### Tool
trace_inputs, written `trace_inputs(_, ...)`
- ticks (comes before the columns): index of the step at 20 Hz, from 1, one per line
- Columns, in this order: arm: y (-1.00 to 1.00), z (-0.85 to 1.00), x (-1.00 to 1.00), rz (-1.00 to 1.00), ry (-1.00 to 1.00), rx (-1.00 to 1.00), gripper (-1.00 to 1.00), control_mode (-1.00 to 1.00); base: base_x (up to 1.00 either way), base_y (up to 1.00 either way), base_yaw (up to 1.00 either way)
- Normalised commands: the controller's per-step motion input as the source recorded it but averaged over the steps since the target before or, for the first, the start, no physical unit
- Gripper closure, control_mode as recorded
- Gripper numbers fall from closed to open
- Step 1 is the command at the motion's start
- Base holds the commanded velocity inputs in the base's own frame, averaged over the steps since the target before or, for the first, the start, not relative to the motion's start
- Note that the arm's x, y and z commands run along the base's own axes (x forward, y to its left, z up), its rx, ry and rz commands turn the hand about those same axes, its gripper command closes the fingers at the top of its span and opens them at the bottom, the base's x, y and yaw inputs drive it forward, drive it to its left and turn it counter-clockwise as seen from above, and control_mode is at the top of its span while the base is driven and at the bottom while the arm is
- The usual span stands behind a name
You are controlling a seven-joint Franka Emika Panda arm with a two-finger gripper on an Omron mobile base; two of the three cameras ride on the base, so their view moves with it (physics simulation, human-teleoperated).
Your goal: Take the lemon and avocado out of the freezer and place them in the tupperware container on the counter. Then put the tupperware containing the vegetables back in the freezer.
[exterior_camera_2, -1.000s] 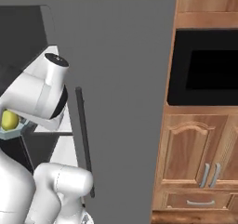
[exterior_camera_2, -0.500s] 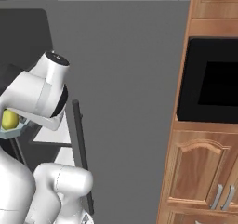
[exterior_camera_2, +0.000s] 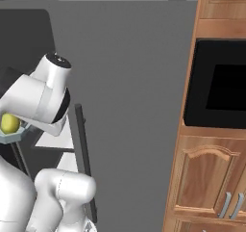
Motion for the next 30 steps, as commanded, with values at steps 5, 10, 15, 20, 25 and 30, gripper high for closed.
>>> trace_inputs(5,-0.13,0.28,0.00,-0.25,0.04,0.01,1.00,-1.00,0.00,0.00,0.00)
trace_inputs(10,0.02,0.31,0.02,-0.33,0.00,0.00,1.00,-1.00,0.00,0.00,0.00)
trace_inputs(15,0.27,0.17,0.19,-0.37,0.00,0.00,1.00,-1.00,0.00,0.00,0.00)
trace_inputs(20,0.30,0.05,0.54,-0.37,0.00,0.00,1.00,-1.00,0.00,0.00,0.00)
trace_inputs(25,0.20,0.01,0.78,-0.32,0.00,0.00,1.00,-1.00,0.00,0.00,0.00)
trace_inputs(30,0.30,0.00,0.58,-0.17,0.00,0.00,1.00,-1.00,0.00,0.00,0.00)
